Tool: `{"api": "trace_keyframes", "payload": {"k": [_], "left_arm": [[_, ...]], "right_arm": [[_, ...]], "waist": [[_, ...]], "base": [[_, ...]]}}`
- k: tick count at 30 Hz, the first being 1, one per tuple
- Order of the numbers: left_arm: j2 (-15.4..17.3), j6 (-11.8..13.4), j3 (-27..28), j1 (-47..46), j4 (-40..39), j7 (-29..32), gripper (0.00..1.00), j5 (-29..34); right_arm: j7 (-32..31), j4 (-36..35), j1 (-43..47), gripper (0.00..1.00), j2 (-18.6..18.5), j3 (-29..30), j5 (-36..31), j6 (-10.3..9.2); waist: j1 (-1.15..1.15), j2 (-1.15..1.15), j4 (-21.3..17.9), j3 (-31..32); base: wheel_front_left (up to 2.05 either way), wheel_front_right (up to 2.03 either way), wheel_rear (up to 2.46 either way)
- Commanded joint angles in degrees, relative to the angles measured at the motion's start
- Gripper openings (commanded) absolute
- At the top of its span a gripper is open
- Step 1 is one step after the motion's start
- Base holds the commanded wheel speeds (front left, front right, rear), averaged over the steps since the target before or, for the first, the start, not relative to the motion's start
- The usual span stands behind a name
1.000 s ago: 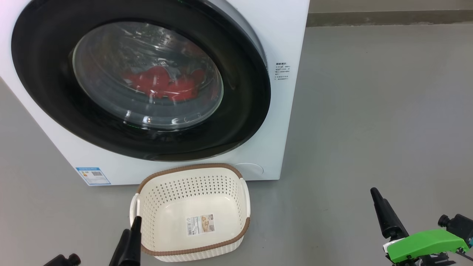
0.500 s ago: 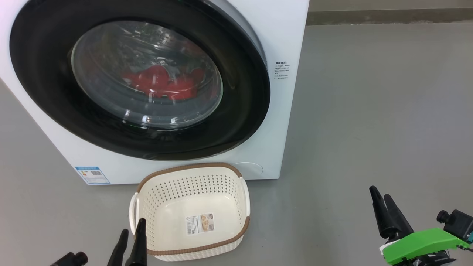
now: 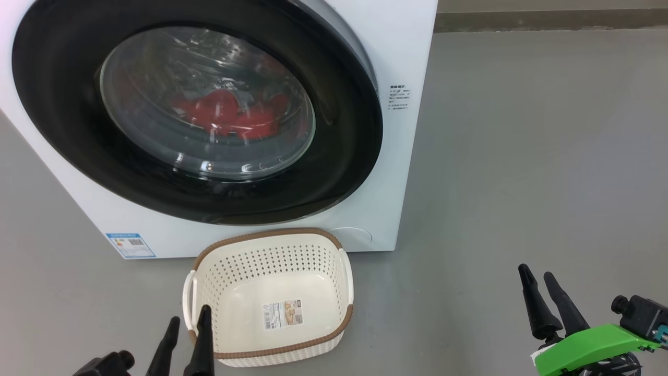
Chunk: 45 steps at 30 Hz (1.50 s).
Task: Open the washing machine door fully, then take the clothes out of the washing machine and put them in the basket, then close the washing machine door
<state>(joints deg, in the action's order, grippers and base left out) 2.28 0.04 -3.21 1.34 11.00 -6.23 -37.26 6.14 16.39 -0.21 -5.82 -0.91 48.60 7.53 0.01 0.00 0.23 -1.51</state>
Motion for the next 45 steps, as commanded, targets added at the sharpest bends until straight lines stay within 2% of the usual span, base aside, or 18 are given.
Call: {"api": "trace_keyframes", "payload": {"k": [1, 28, 45], "left_arm": [[0.59, 0.47, 0.87, -0.24, -2.0, -0.92, 1.0, 2.31], [0.57, 1.68, -0.1, 1.12, -3.71, -5.33, 1.0, 20.04], [0.59, 1.53, 0.01, 1.62, -2.35, -8.21, 1.0, 28.65]], "right_arm": [[1.07, -1.46, -0.35, 1.0, -1.3, -1.07, -1.95, -0.02], [5.45, -0.47, 0.92, 1.0, -2.22, -1.42, -16.67, -0.03], [8.31, 0.56, 2.24, 1.0, -1.9, 0.3, -25.77, -0.04]], "waist": [[0.0, 0.0, 0.09, -0.02], [-0.01, 0.0, -0.29, -0.31], [-0.01, 0.0, -0.58, -0.83]], "base": [[0.0, 0.0, 0.0], [0.0, 0.0, 0.0], [0.0, 0.0, 0.0]]}}
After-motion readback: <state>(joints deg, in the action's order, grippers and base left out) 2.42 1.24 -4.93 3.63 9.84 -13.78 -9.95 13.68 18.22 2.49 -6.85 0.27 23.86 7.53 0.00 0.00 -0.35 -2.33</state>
